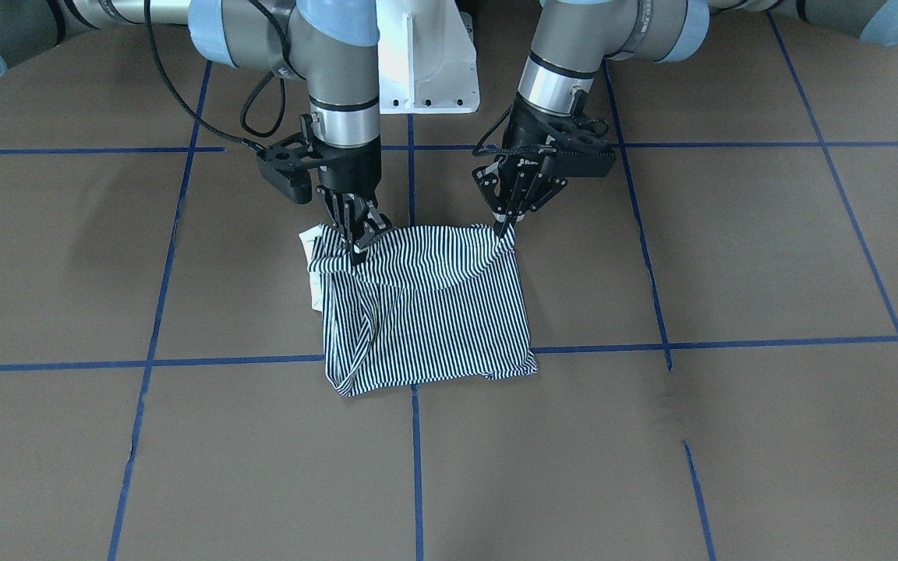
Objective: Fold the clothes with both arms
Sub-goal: 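Lift the near edge with both grippers and fold it over the far half, then release the shirt with both grippers and raise them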
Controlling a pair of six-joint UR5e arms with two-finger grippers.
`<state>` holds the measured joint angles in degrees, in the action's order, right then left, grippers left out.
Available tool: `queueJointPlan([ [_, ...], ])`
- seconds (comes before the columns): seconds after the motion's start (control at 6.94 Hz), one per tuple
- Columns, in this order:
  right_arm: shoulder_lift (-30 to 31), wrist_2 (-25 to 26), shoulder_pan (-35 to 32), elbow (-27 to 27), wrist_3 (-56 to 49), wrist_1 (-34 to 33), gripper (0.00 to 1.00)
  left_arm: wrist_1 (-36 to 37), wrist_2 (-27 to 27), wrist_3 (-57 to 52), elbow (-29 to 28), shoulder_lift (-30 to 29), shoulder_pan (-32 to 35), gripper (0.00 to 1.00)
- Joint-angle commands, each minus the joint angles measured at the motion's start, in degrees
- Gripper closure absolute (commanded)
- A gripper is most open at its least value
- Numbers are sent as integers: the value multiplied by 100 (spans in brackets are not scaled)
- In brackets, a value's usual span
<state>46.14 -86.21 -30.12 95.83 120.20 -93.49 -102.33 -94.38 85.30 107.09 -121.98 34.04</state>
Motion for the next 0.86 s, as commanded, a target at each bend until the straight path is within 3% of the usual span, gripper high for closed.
queueJointPlan([
  [0.0, -376, -1, -249, -1335, -198, 977, 100, -677, 7, -198, -1088, -282, 260, 100],
  [0.29, -508, -9, -302, -1715, -313, 1078, 100, -1409, 16, -330, -2004, -406, 296, 100],
  [0.58, -597, 8, -302, -2260, -313, 1690, 100, -1500, 16, -356, -2149, -406, 296, 100],
  [0.72, -597, 8, -302, -2271, -322, 1693, 100, -1509, 16, -356, -2175, -406, 296, 100],
])
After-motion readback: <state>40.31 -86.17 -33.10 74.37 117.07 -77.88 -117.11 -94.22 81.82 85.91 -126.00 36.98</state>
